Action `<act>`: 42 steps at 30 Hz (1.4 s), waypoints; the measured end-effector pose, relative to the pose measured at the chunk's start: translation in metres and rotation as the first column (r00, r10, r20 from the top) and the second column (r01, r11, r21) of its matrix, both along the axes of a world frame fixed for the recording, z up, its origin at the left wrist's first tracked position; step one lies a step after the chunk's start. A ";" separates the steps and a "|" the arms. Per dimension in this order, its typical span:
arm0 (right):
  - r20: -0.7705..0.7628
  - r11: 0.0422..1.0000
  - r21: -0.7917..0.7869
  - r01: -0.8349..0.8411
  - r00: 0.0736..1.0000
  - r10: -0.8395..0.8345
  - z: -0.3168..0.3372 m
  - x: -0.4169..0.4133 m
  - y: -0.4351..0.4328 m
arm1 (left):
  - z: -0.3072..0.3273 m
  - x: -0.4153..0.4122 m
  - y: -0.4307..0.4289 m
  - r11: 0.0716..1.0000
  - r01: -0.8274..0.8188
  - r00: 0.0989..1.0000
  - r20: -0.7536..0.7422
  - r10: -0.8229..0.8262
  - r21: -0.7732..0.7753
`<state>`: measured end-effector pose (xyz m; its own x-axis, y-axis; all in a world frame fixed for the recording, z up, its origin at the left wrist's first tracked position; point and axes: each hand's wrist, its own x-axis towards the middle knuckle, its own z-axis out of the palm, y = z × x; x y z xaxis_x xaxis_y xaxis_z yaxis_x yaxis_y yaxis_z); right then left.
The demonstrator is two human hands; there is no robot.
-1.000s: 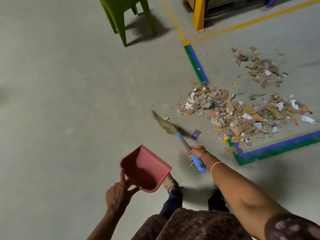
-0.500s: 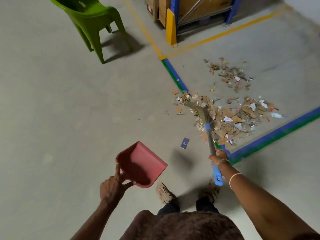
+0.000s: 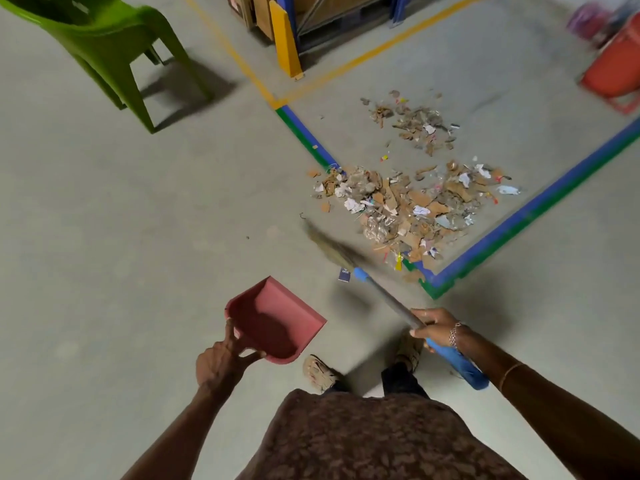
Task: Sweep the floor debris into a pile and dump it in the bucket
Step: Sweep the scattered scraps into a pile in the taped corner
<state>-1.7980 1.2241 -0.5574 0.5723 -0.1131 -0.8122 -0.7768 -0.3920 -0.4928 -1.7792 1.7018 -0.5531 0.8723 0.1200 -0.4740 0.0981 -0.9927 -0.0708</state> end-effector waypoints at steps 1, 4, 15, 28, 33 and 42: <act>-0.045 0.999 0.002 -0.038 0.998 0.038 -0.005 -0.004 0.000 | -0.001 -0.002 -0.005 1.000 0.015 1.000 -0.015 -0.015 0.000; -0.165 0.994 0.026 -0.105 0.980 0.107 -0.026 -0.017 -0.004 | 0.003 -0.010 -0.028 0.999 0.019 0.999 -0.046 -0.017 0.045; -0.132 0.991 -0.114 0.063 0.988 -0.078 -0.046 0.013 -0.078 | 0.013 -0.026 -0.110 0.987 0.006 0.997 -0.078 0.007 0.158; 0.173 0.992 -0.103 0.074 0.983 -0.056 -0.023 0.091 -0.225 | 0.012 -0.026 -0.239 0.989 -0.075 0.997 0.019 0.073 0.128; 0.066 0.998 0.031 0.056 0.996 -0.058 -0.012 0.061 -0.270 | 0.012 -0.032 -0.295 0.989 -0.071 0.997 0.017 0.069 0.128; -0.108 0.977 0.106 -0.183 0.975 0.194 -0.015 0.000 -0.349 | 0.010 -0.074 -0.373 0.983 -0.149 0.989 0.024 0.147 0.109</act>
<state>-1.7976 0.8755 -0.5722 0.4760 0.0685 -0.8768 -0.7480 -0.4927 -0.4446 -1.8531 1.3287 -0.5427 0.8486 0.2987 -0.4367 0.2451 -0.9534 -0.1758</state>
